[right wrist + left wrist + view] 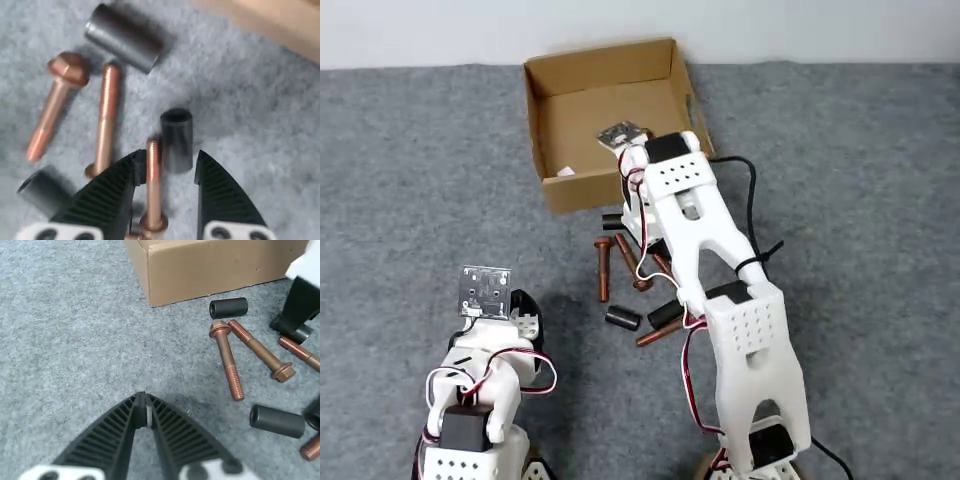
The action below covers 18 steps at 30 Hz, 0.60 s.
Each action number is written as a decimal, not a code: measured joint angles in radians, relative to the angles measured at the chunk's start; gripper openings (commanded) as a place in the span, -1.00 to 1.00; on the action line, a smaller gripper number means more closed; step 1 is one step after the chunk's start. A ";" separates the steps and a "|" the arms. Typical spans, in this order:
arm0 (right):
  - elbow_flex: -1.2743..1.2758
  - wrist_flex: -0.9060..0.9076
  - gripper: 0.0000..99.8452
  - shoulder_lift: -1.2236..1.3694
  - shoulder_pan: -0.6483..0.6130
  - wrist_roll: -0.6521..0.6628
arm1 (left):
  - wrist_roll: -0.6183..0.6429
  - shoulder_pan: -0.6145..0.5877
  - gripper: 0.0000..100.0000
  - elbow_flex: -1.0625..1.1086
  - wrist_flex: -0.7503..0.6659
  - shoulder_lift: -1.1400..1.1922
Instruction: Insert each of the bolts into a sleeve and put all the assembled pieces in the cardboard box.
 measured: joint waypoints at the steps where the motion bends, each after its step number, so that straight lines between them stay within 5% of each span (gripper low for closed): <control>1: 0.000 -0.017 -0.70 0.015 0.005 0.000 | 0.000 0.000 -0.99 0.000 0.000 0.000; 5: -0.002 -0.061 -0.76 0.063 0.026 0.000 | 0.000 0.000 -0.99 0.000 0.000 0.000; 8: -0.020 -0.071 -0.98 0.097 0.044 0.002 | 0.000 0.000 -0.99 0.000 0.000 0.000; 18: -0.029 -0.038 -0.98 0.061 0.054 0.002 | 0.000 0.002 -0.99 0.000 0.000 0.000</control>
